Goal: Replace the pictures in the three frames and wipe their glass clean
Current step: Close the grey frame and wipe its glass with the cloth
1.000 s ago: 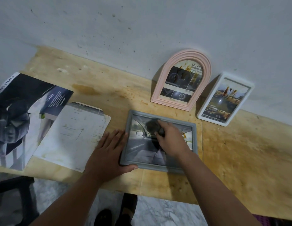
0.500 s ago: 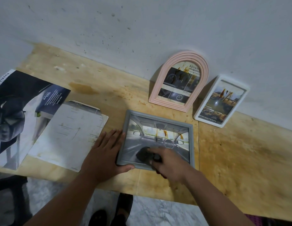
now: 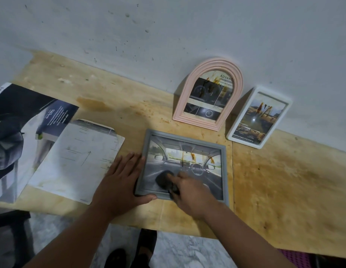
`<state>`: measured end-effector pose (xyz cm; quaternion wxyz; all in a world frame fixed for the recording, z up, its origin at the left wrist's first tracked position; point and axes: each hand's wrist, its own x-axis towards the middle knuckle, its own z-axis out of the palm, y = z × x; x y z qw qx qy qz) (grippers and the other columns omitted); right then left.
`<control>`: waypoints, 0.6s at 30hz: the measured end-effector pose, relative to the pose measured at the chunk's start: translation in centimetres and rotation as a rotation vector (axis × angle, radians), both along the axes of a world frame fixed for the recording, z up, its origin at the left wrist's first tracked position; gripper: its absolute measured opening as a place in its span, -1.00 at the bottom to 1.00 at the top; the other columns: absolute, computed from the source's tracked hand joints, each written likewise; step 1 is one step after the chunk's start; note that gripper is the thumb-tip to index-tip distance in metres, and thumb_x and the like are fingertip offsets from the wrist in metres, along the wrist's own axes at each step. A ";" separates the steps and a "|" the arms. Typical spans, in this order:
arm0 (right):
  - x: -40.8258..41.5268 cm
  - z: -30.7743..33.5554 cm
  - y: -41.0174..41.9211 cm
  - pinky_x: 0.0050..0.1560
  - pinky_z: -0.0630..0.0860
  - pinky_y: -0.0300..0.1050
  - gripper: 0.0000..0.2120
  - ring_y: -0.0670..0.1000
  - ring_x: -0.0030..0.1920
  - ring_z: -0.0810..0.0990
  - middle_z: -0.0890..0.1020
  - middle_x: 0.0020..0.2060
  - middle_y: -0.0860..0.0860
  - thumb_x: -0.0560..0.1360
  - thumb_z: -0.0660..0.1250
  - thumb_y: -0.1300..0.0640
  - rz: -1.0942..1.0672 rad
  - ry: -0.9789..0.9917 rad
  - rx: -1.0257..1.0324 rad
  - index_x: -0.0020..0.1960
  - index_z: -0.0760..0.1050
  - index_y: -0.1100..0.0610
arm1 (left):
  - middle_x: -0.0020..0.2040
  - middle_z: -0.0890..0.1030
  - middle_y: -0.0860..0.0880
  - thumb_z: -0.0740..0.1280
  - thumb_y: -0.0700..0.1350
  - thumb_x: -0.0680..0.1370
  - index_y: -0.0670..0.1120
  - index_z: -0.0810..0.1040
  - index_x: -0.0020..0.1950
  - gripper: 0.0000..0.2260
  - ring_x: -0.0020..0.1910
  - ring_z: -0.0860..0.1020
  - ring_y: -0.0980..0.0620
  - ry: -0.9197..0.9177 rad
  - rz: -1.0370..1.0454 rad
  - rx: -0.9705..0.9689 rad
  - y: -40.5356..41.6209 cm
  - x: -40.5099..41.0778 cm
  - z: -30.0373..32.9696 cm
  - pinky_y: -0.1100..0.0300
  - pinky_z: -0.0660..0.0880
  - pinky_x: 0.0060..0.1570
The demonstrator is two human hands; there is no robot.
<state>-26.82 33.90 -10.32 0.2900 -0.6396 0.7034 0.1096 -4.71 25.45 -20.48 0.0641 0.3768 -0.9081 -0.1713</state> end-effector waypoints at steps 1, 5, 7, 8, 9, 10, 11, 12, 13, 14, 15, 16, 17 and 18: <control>-0.4 0.7 -0.5 -0.07 0.55 -0.05 -0.50 0.09 0.04 0.62 0.52 0.18 0.03 0.62 0.30 0.10 -0.035 -0.098 0.049 0.54 0.34 -0.08 | 0.65 0.23 -0.13 0.17 0.60 0.42 -0.15 0.19 0.66 0.07 0.66 0.12 -0.08 0.008 0.000 0.000 0.0 0.0 0.0 -0.17 0.10 0.61; -3.3 0.8 -5.5 -0.04 0.54 -0.15 -0.57 0.06 0.02 0.66 0.66 0.12 0.04 0.57 0.34 0.18 -0.194 -0.237 -0.119 0.40 0.51 -0.12 | 0.67 0.19 -0.11 0.15 0.62 0.42 -0.12 0.16 0.67 0.07 0.67 0.08 -0.06 -0.006 0.008 0.015 -0.1 0.0 0.2 -0.17 0.10 0.61; -3.8 -0.9 -7.7 0.11 0.55 -0.02 -0.57 0.17 0.13 0.61 0.61 0.15 0.10 0.57 0.34 0.12 -0.223 -0.113 -0.239 0.43 0.47 -0.05 | 0.67 0.17 -0.10 0.12 0.62 0.42 -0.12 0.13 0.68 0.07 0.68 0.06 -0.05 -0.024 0.008 0.017 -0.1 0.0 0.3 -0.16 0.08 0.62; -3.5 -1.7 -8.3 0.16 0.54 0.03 -0.54 0.21 0.16 0.58 0.57 0.18 0.12 0.59 0.32 0.08 -0.217 -0.060 -0.244 0.48 0.42 -0.02 | 0.68 0.16 -0.10 0.12 0.62 0.43 -0.12 0.12 0.68 0.07 0.68 0.05 -0.05 -0.029 0.004 0.015 -0.1 0.0 0.4 -0.16 0.07 0.62; -2.8 -2.5 -8.3 0.17 0.53 0.06 -0.50 0.23 0.18 0.57 0.54 0.23 0.14 0.61 0.30 0.02 -0.197 -0.014 -0.235 0.53 0.34 0.02 | 0.68 0.16 -0.10 0.12 0.62 0.43 -0.12 0.12 0.68 0.07 0.68 0.05 -0.05 -0.029 0.002 0.011 -0.1 0.0 0.4 -0.15 0.07 0.62; -2.0 -3.2 -8.0 0.14 0.55 0.08 -0.46 0.24 0.17 0.56 0.50 0.26 0.15 0.64 0.26 -0.03 -0.173 0.025 -0.220 0.57 0.27 0.04 | 0.67 0.17 -0.10 0.12 0.62 0.43 -0.12 0.13 0.68 0.07 0.67 0.06 -0.05 -0.029 0.003 0.008 -0.1 0.0 0.4 -0.15 0.07 0.62; -1.3 -3.5 -7.4 0.08 0.56 0.09 -0.44 0.24 0.14 0.58 0.47 0.27 0.14 0.66 0.21 -0.08 -0.150 0.051 -0.219 0.60 0.21 0.05 | 0.67 0.17 -0.10 0.12 0.62 0.43 -0.12 0.14 0.68 0.07 0.67 0.07 -0.05 -0.029 0.004 0.008 -0.1 0.0 0.4 -0.15 0.08 0.62; -0.8 -3.8 -6.5 0.01 0.57 0.08 -0.44 0.24 0.09 0.59 0.46 0.25 0.13 0.67 0.18 -0.10 -0.111 0.059 -0.224 0.61 0.17 0.04 | 0.67 0.18 -0.10 0.13 0.62 0.43 -0.12 0.14 0.67 0.07 0.67 0.07 -0.05 -0.028 0.005 0.007 -0.1 0.0 0.4 -0.15 0.08 0.62; -0.5 -3.8 -5.5 -0.05 0.56 0.06 -0.44 0.23 0.05 0.60 0.45 0.22 0.12 0.67 0.17 -0.11 -0.059 0.047 -0.226 0.61 0.15 0.03 | 0.67 0.19 -0.10 0.13 0.62 0.43 -0.12 0.15 0.67 0.07 0.67 0.08 -0.05 -0.025 0.006 0.004 -0.1 0.0 0.3 -0.15 0.08 0.62; -0.3 -3.7 -4.5 -0.07 0.55 0.04 -0.44 0.21 0.04 0.60 0.45 0.20 0.10 0.68 0.16 -0.11 -0.009 0.023 -0.217 0.62 0.14 0.01 | 0.67 0.19 -0.10 0.13 0.62 0.43 -0.12 0.15 0.67 0.06 0.67 0.08 -0.05 -0.022 0.006 0.003 -0.1 0.0 0.3 -0.15 0.08 0.62; -0.2 -3.5 -3.4 -0.07 0.54 0.02 -0.44 0.18 0.04 0.60 0.45 0.21 0.08 0.68 0.16 -0.11 0.037 -0.001 -0.191 0.62 0.13 -0.01 | 0.66 0.20 -0.10 0.14 0.62 0.43 -0.12 0.16 0.67 0.06 0.67 0.09 -0.06 -0.017 0.004 0.002 -0.1 0.0 0.2 -0.15 0.09 0.62; -0.1 -3.1 -2.5 -0.06 0.52 -0.01 -0.44 0.16 0.07 0.59 0.45 0.24 0.06 0.68 0.16 -0.11 0.083 -0.015 -0.166 0.62 0.12 -0.03 | 0.66 0.22 -0.11 0.14 0.62 0.43 -0.13 0.18 0.66 0.06 0.67 0.11 -0.06 -0.011 0.002 -0.001 0.0 0.1 0.2 -0.16 0.10 0.61; -0.2 -2.7 -1.7 -0.03 0.51 -0.03 -0.44 0.15 0.11 0.57 0.44 0.27 0.04 0.68 0.16 -0.11 0.130 -0.015 -0.140 0.63 0.12 -0.05 | 0.65 0.23 -0.11 0.15 0.61 0.42 -0.13 0.20 0.66 0.06 0.66 0.13 -0.07 -0.003 0.002 -0.004 0.0 0.1 0.1 -0.17 0.12 0.61; -0.2 -2.3 -1.0 0.00 0.49 -0.05 -0.45 0.13 0.16 0.56 0.42 0.31 0.02 0.68 0.15 -0.11 0.173 -0.010 -0.110 0.63 0.12 -0.07 | 0.65 0.25 -0.12 0.16 0.61 0.42 -0.13 0.21 0.66 0.05 0.66 0.14 -0.07 0.004 0.004 -0.008 0.0 0.1 0.0 -0.17 0.13 0.60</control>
